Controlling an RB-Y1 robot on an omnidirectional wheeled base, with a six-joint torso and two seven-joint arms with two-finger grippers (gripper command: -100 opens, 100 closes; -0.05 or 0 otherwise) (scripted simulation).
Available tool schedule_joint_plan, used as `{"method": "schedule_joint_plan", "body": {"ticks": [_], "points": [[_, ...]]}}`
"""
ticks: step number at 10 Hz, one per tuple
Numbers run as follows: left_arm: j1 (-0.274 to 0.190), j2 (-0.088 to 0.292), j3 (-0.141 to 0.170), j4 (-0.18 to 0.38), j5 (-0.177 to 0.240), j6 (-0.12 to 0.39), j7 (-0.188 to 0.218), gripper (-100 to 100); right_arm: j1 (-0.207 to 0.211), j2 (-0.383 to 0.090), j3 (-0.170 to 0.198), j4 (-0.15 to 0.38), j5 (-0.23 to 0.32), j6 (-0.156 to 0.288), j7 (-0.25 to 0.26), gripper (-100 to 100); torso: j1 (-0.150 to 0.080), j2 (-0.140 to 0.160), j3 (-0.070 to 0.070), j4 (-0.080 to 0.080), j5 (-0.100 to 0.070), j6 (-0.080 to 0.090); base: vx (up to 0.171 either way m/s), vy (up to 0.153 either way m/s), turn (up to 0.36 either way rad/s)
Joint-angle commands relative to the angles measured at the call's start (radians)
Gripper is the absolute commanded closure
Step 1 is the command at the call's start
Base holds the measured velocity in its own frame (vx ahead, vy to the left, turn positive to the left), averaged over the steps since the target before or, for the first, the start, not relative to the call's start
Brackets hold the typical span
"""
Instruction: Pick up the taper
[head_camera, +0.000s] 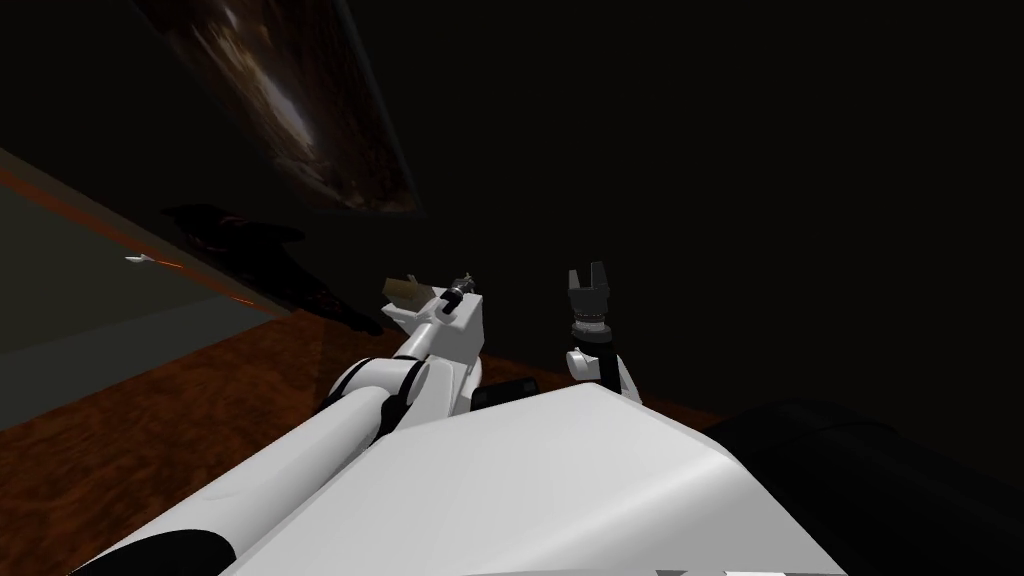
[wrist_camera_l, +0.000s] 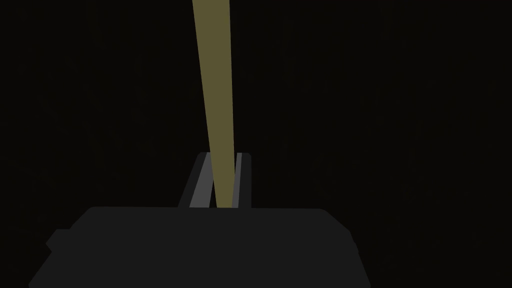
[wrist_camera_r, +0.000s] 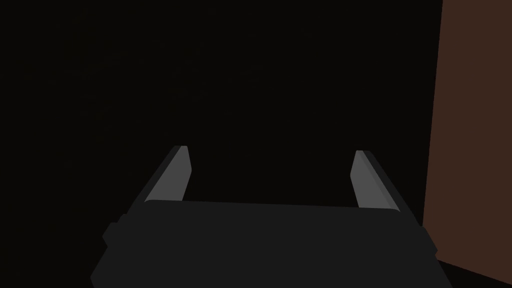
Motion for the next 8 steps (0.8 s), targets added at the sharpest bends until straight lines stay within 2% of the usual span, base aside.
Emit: {"method": "schedule_joint_plan", "body": {"ticks": [1,2,3,4,5,6,7,8], "points": [[-0.047,-0.013,-0.017,0.050,0.050,-0.050,-0.050,100,0.000,0.000,0.000,0.000,0.000,0.000,0.000,0,0.000,0.000,0.000,0.000,0.000,0.000,0.003,-0.052,0.270],[-0.047,-0.013,-0.017,0.079,0.054,-0.050,-0.061,100,0.000,0.000,0.000,0.000,0.000,0.000,0.000,0,-0.001,0.000,0.001,0.001,0.000,0.000,0.008,-0.042,0.210],[-0.087,-0.026,-0.028,0.107,0.096,-0.093,-0.096,100,0.000,0.000,0.000,0.000,0.000,0.000,0.000,0,0.000,0.000,0.000,0.000,0.000,0.000,0.011,-0.054,0.278],[-0.087,-0.026,-0.028,0.133,0.101,-0.096,-0.113,100,0.000,0.000,0.000,0.000,0.000,0.000,0.000,0,-0.001,0.000,0.000,0.001,0.000,0.000,0.006,-0.041,0.226],[-0.126,-0.040,-0.039,0.179,0.143,-0.141,-0.157,100,0.000,0.000,0.000,0.000,0.000,0.000,0.000,0,0.000,0.000,0.000,0.000,0.000,0.000,0.003,-0.057,0.346],[-0.126,-0.040,-0.039,0.204,0.148,-0.141,-0.165,100,0.000,0.000,0.000,0.000,0.000,0.000,0.000,0,0.000,0.000,0.000,0.001,0.000,-0.001,0.001,-0.041,0.232],[-0.126,-0.039,-0.035,0.192,0.140,-0.136,-0.156,100,0.000,0.000,0.000,0.000,0.000,0.000,0.000,0,0.001,0.000,0.000,0.000,0.001,-0.001,-0.002,-0.013,0.032],[-0.127,-0.038,-0.035,0.196,0.142,-0.140,-0.161,0,0.000,0.000,0.000,0.000,0.000,0.000,0.000,0,0.003,-0.001,0.000,0.000,0.001,0.000,0.000,0.000,0.000]]}}
